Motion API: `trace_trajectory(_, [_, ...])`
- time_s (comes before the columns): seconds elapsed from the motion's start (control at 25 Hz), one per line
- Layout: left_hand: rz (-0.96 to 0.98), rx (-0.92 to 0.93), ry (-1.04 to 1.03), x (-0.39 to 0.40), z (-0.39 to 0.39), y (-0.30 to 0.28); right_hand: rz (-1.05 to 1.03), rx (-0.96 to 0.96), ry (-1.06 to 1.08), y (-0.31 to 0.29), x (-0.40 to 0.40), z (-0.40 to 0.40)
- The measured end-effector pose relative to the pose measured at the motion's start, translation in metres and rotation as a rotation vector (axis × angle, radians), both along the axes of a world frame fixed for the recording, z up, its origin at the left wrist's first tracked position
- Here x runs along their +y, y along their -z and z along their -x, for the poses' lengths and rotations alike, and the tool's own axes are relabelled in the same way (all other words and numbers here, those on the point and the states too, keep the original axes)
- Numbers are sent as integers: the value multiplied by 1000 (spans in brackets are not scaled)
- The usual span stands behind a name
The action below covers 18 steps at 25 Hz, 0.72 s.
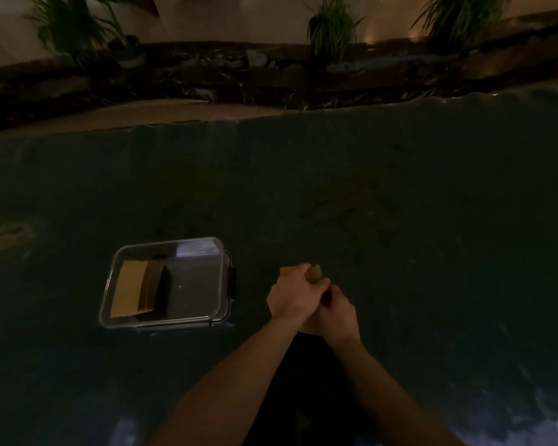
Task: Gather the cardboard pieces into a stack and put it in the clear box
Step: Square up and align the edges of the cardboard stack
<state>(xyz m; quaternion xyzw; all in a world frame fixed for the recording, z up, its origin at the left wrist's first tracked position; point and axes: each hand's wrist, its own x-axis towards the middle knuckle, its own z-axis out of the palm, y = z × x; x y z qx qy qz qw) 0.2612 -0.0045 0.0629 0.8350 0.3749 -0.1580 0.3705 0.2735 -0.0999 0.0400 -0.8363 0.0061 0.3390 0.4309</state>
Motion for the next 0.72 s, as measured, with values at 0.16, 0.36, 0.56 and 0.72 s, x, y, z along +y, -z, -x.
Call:
trace_trajectory(0.16, [83, 81, 45, -2, -2, 19, 29, 40, 103, 20, 1, 2])
trace_trajectory(0.36, [372, 38, -292, 12, 15, 45, 9, 115, 227, 35, 5, 11])
trace_trajectory(0.56, [377, 24, -315, 12, 22, 54, 23, 167, 247, 39, 8, 15])
trace_trajectory(0.72, [348, -2, -329, 12, 24, 54, 9, 187, 242, 42, 8, 14])
